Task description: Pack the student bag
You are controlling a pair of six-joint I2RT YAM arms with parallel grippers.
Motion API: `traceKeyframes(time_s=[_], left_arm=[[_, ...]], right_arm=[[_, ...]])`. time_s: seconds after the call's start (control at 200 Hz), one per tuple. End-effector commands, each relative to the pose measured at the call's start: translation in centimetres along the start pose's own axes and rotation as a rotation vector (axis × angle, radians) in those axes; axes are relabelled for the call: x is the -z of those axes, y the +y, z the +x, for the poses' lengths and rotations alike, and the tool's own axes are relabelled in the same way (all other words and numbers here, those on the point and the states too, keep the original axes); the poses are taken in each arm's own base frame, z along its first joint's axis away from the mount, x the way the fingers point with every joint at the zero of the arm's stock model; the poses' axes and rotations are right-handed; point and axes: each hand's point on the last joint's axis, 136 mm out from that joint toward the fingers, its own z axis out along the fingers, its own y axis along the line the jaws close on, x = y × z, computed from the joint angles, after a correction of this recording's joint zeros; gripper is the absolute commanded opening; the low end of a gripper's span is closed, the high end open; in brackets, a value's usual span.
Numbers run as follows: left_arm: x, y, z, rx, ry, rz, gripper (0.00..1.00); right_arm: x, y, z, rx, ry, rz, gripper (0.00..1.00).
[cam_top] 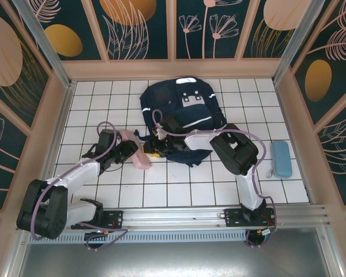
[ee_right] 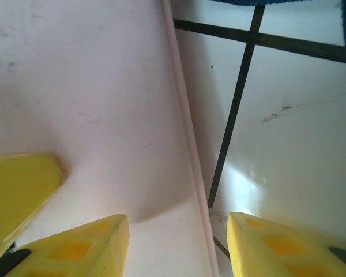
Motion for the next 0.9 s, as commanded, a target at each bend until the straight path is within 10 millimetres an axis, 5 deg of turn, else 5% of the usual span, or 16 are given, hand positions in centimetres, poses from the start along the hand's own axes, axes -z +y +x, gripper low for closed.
traceKeyframes(time_s=[0.0, 0.255, 0.42, 0.696, 0.896], left_arm=[[0.2, 0.4, -0.5, -0.051, -0.009, -0.051, 0.31], [3.2, 0.8, -3.2, -0.045, -0.178, -0.138, 0.22], [6.6, -1.2, -5.4, -0.045, -0.307, -0.103, 0.22], [11.1, -10.8, -7.7, -0.065, -0.392, 0.281, 0.22], [12.3, -16.7, -8.5, 0.016, -0.37, 0.609, 0.22]], right_arm=[[1.2, 0.9, -0.1, 0.016, -0.021, 0.025, 0.49], [3.5, 2.6, -0.6, 0.062, -0.097, 0.028, 0.52], [6.9, 4.3, -1.2, 0.094, -0.213, -0.012, 0.72], [13.1, 8.9, -2.6, 0.098, -0.364, -0.221, 0.78], [17.1, 12.9, -3.6, 0.036, -0.462, -0.461, 0.82]])
